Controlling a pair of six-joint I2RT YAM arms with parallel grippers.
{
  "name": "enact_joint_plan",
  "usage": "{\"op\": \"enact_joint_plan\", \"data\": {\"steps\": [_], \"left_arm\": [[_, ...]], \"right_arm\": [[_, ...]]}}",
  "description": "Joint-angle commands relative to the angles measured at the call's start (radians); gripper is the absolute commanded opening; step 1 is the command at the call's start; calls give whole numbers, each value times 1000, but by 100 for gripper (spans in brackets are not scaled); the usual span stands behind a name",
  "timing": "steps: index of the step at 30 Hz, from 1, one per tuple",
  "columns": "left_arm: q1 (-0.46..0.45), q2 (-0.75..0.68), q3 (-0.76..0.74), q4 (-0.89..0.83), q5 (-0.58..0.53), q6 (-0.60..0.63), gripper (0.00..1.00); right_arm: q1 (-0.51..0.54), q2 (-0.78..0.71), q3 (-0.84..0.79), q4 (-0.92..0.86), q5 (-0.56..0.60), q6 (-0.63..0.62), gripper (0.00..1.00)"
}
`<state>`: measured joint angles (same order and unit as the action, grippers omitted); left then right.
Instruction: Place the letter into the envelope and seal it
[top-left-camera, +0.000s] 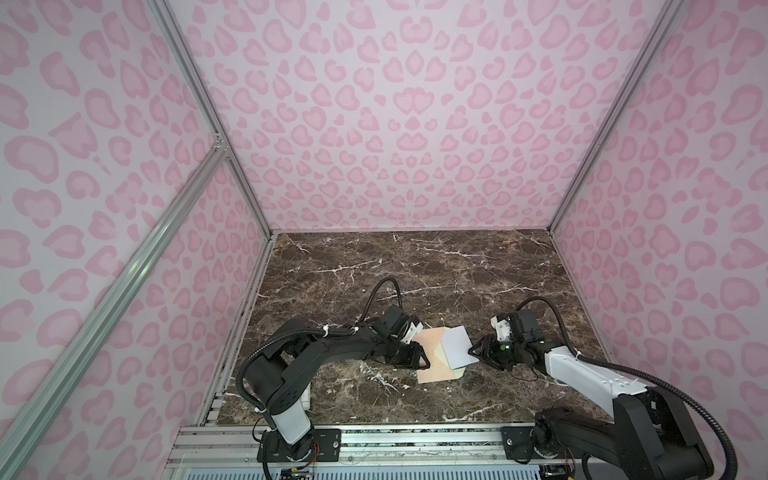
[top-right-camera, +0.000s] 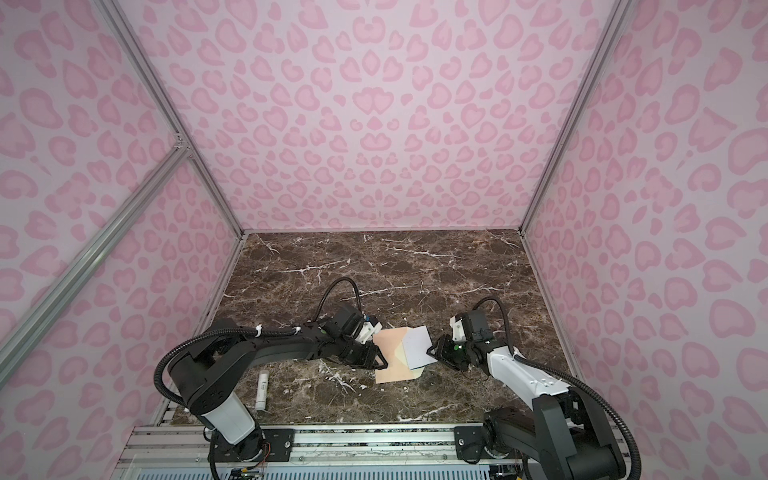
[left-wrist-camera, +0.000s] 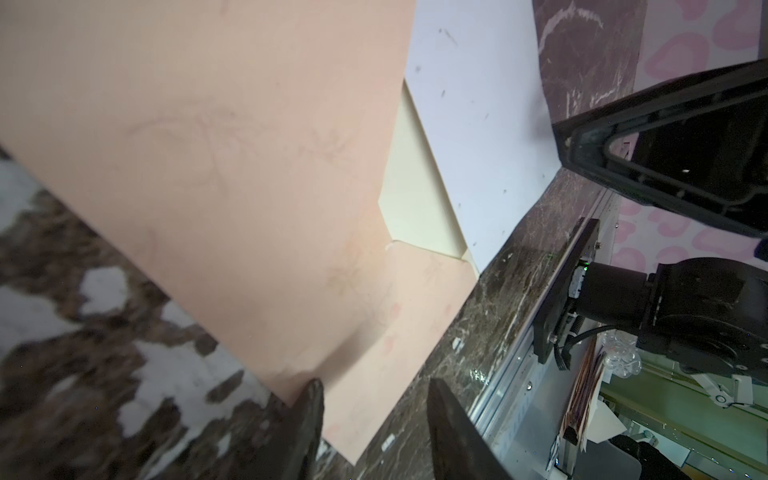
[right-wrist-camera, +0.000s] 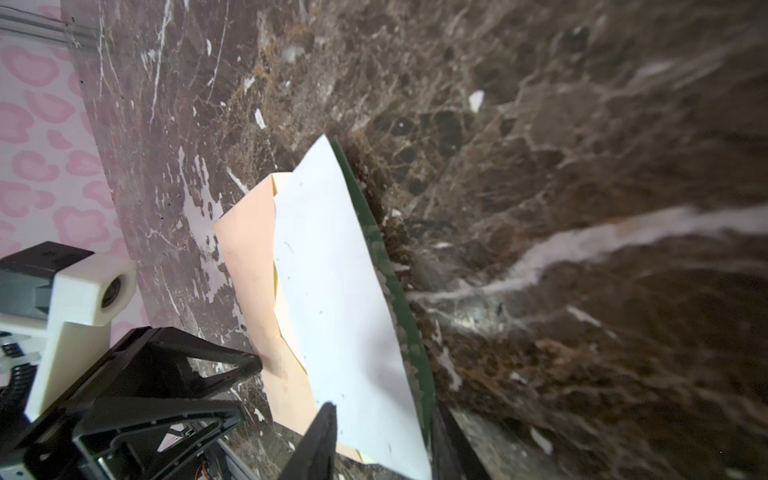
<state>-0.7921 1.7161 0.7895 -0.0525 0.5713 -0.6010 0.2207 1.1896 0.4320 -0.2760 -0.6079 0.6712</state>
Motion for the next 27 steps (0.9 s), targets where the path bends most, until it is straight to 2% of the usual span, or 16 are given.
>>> {"op": "enact_joint_plan", "data": {"steps": [1, 16, 20, 27], "left_arm": [[-1, 17, -9, -89, -100, 13, 45], [1, 17, -4, -94, -100, 16, 45], [1, 19, -3, -97, -98, 17, 45], [1, 20, 6, -105, -98, 21, 45]], "right_arm": [[-1, -3, -5, -54, 55, -17, 40], [-10, 39, -69, 92, -12, 53, 39], [-18, 26, -78, 113, -29, 69, 34], [-20, -35, -59, 99, -26, 79, 20]]}}
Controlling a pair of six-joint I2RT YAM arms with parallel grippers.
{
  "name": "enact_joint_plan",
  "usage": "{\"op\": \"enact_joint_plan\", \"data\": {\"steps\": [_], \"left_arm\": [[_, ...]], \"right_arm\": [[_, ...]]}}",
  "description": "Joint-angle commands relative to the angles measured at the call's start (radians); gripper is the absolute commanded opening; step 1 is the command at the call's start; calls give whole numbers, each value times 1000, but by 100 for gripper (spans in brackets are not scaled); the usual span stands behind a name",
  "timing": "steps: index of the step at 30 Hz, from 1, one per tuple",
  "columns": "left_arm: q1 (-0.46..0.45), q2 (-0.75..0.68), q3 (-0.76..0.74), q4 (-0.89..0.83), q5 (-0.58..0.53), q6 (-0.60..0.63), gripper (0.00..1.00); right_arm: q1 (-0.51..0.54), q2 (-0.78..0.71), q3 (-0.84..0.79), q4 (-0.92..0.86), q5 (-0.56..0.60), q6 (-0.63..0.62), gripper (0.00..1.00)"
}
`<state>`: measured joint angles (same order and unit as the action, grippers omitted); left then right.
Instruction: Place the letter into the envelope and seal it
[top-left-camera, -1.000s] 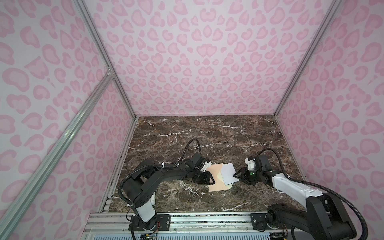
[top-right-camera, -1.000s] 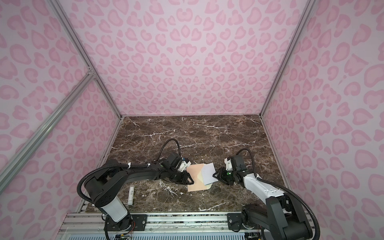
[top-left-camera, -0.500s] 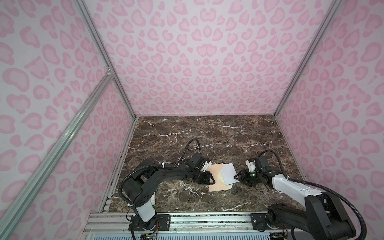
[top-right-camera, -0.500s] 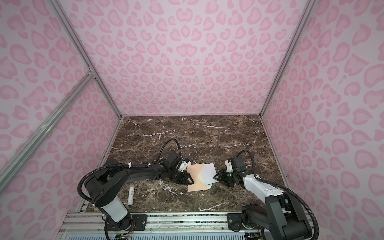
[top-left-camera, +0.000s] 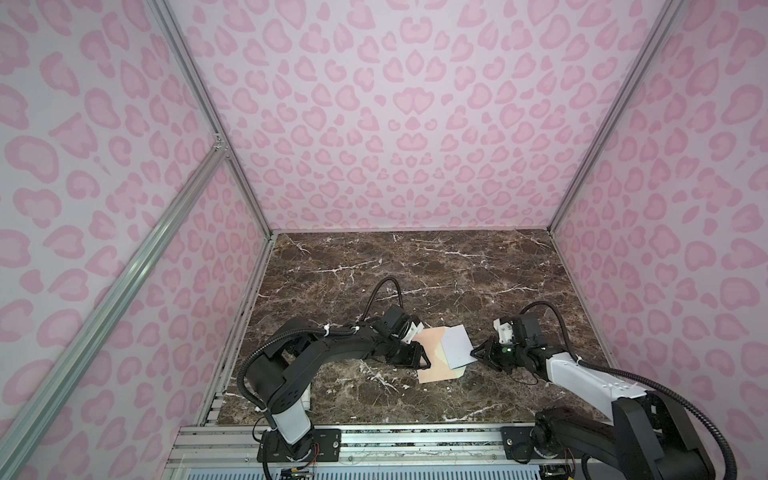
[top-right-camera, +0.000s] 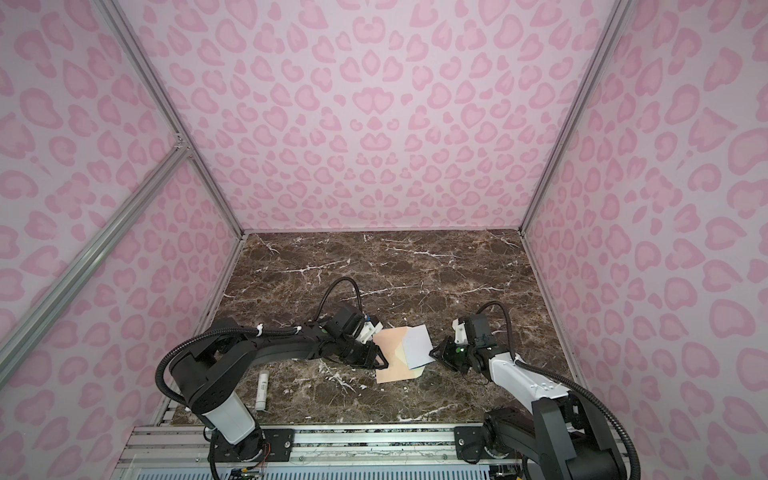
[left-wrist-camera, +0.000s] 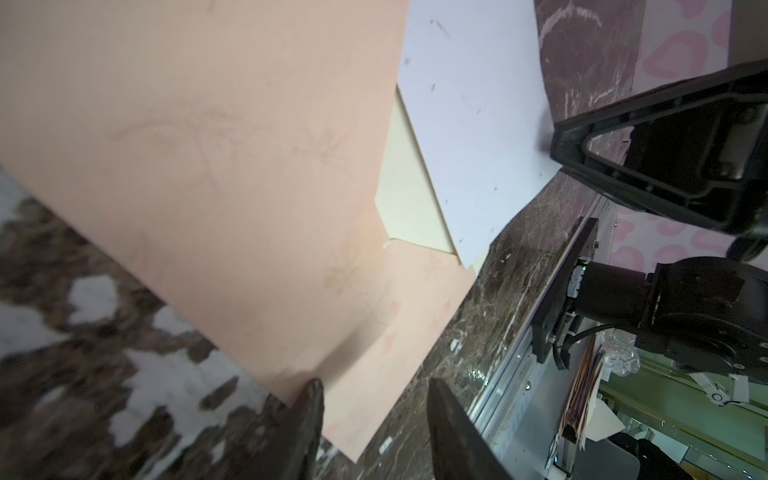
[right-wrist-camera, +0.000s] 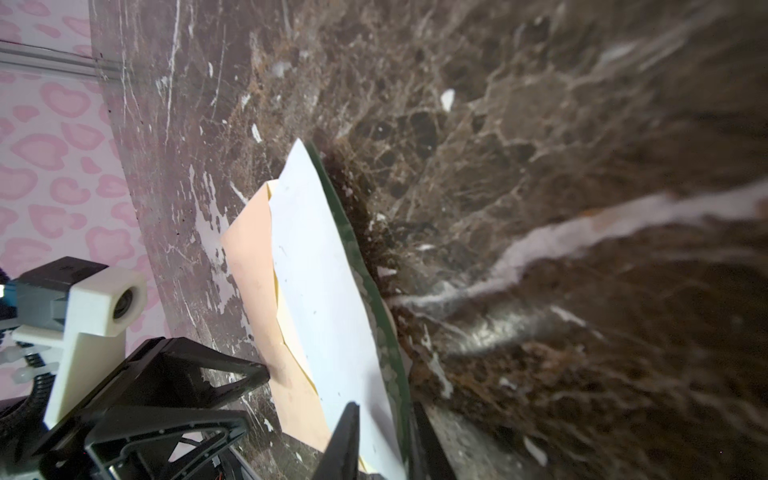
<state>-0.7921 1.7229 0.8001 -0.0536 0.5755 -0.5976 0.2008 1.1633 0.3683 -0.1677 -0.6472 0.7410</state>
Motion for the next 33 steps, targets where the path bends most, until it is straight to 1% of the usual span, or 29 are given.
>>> {"op": "enact_joint_plan", "data": {"steps": [1, 7, 12, 22, 33], "left_arm": [[2, 14, -4, -104, -103, 18, 45], [3, 12, -5, -105, -103, 19, 45], [4, 12, -3, -108, -102, 21, 45], [4, 14, -8, -101, -103, 19, 45], [6, 16, -11, -93, -101, 16, 45]], "right_arm": [[0, -8, 4, -6, 11, 11, 18], [1, 24, -9, 38, -3, 21, 18], [2, 25, -13, 64, -21, 30, 22], [2, 19, -44, 160, -71, 70, 28], [2, 0, -58, 202, -86, 96, 37]]}}
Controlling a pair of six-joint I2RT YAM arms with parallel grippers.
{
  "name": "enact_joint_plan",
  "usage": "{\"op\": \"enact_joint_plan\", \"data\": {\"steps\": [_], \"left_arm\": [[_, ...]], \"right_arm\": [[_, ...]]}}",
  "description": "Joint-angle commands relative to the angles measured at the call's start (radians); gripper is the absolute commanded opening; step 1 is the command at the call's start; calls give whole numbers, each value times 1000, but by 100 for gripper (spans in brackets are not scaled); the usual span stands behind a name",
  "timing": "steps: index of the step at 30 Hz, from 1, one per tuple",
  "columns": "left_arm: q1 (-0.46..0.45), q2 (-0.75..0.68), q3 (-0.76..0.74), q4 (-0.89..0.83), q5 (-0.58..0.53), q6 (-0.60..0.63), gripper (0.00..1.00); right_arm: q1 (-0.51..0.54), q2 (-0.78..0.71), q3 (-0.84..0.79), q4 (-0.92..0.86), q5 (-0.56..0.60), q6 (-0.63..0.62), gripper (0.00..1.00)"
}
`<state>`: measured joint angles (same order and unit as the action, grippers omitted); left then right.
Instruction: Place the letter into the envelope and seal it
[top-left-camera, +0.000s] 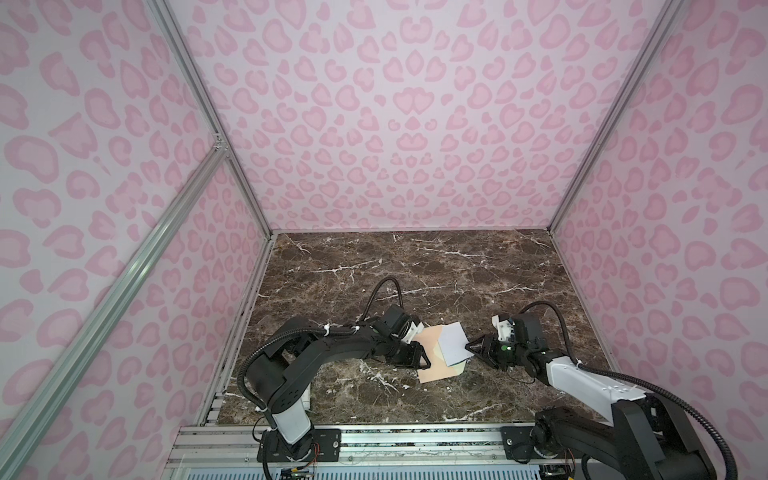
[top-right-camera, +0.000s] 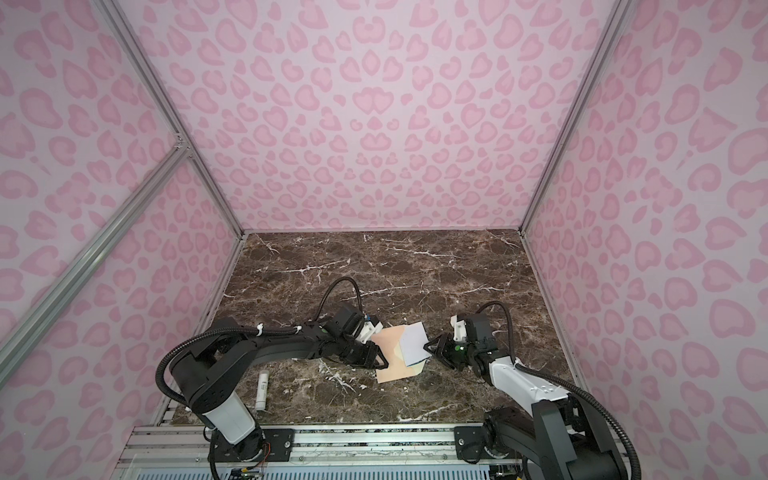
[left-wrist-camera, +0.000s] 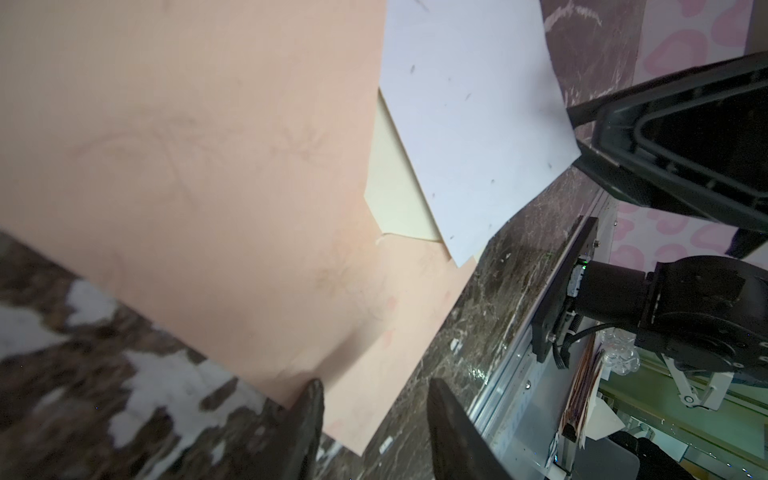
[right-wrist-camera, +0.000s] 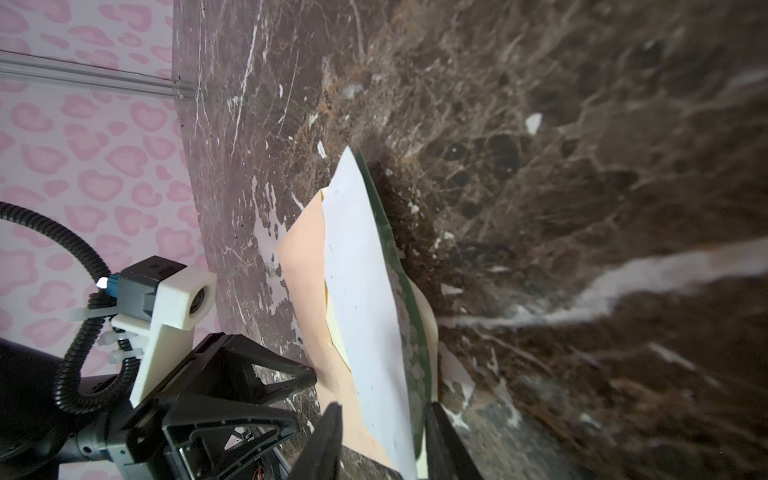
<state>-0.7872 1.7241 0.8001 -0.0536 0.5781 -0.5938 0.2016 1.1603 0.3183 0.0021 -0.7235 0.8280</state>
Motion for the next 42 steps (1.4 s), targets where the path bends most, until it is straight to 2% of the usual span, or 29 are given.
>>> {"op": "enact_joint_plan", "data": {"steps": [1, 24, 30, 33, 35, 42], "left_arm": [[1, 14, -11, -94, -104, 12, 45], [0, 12, -17, -89, -102, 13, 45], [1, 12, -17, -86, -101, 14, 45], [2, 14, -15, -88, -99, 14, 45], [1, 15, -15, -89, -99, 15, 45], [2, 14, -7, -103, -105, 23, 45]], "right_arm": [[2, 10, -14, 43, -13, 11, 38], [36, 99, -68, 257, -34, 105, 38], [54, 116, -70, 286, -24, 125, 41], [62, 120, -62, 274, -14, 124, 36], [64, 119, -56, 255, -4, 115, 30], [75, 104, 3, 80, 78, 24, 12]]}}
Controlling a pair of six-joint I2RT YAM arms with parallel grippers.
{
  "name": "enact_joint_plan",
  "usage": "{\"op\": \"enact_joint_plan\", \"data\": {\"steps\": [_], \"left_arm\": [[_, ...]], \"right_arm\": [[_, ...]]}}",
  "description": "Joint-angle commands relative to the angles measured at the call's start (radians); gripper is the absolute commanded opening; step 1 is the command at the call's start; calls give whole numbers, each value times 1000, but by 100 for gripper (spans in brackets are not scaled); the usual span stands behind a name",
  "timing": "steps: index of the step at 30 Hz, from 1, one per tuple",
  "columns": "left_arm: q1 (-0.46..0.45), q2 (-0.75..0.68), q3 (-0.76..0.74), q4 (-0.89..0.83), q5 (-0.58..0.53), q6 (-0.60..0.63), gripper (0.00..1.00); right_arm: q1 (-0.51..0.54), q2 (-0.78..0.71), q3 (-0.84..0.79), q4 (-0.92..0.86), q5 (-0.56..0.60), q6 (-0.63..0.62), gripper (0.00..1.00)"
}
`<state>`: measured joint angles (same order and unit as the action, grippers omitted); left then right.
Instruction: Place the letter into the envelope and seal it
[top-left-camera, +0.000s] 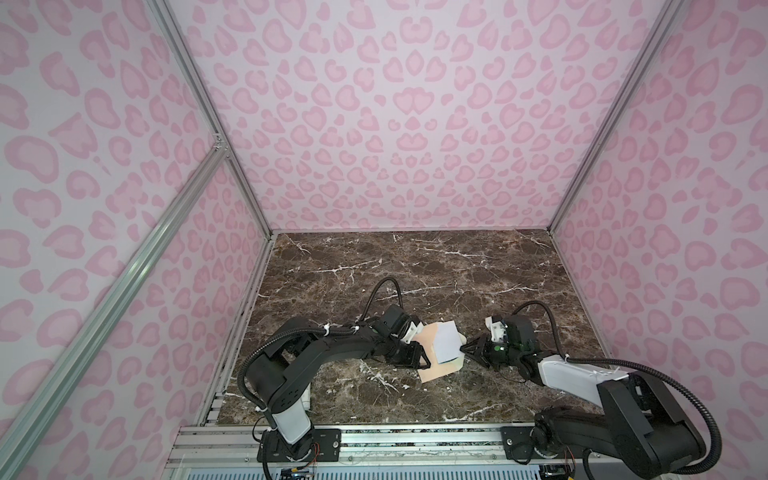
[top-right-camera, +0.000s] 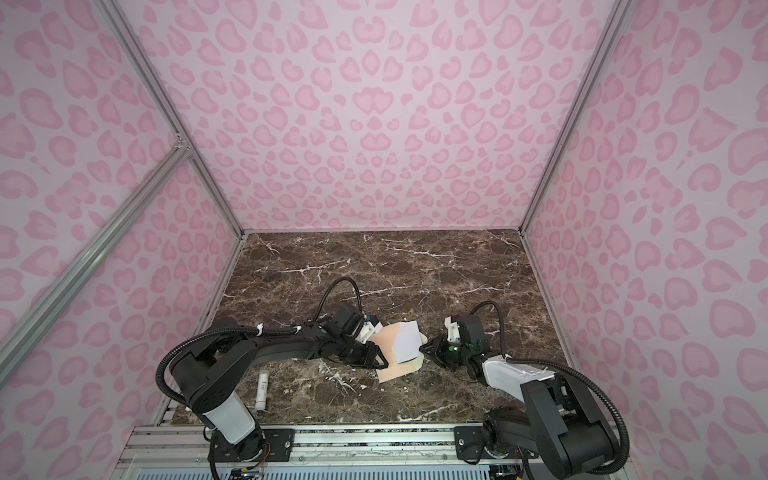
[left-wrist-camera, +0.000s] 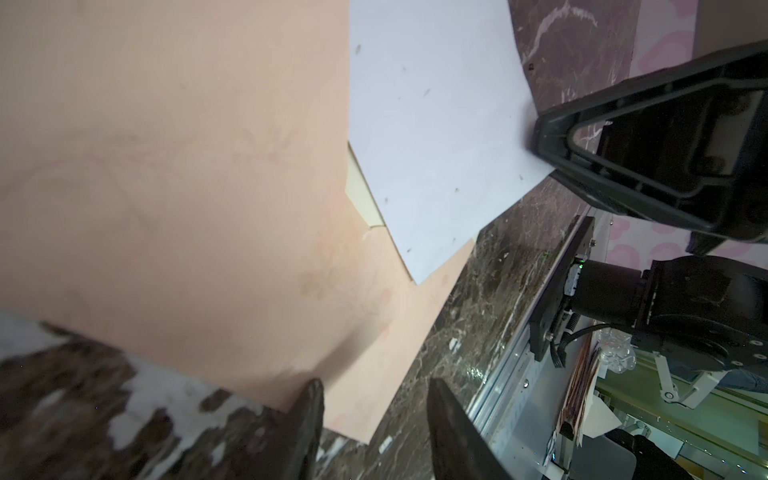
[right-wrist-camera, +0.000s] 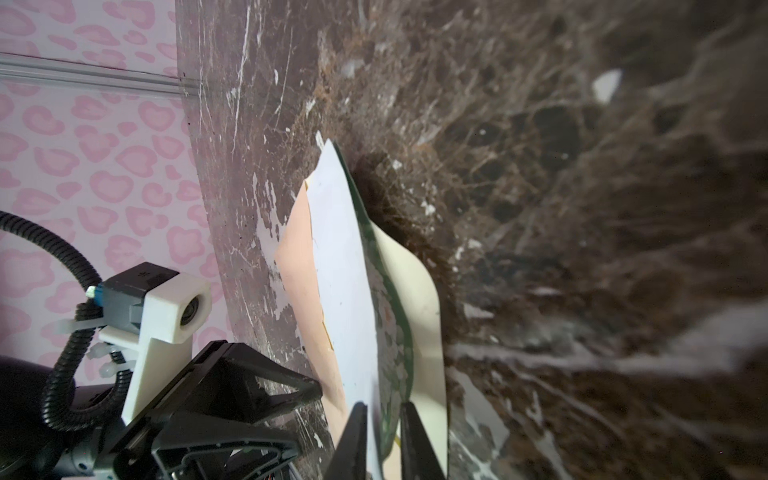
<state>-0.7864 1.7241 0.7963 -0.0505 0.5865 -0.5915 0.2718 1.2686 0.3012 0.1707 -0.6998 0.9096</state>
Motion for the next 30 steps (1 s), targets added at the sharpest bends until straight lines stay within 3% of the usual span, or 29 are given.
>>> {"op": "enact_joint_plan", "data": {"steps": [1, 7, 17, 30], "left_arm": [[1, 14, -3, -110, -114, 22, 45], [2, 14, 4, -123, -118, 28, 45], [4, 23, 22, -148, -128, 44, 45], [4, 28, 15, -144, -129, 46, 45]], "right_arm": [[8, -7, 29, -114, 66, -72, 9], [35, -12, 101, -268, 151, -176, 0], [94, -34, 240, -473, 326, -377, 0], [180, 26, 368, -577, 474, -494, 0]]}}
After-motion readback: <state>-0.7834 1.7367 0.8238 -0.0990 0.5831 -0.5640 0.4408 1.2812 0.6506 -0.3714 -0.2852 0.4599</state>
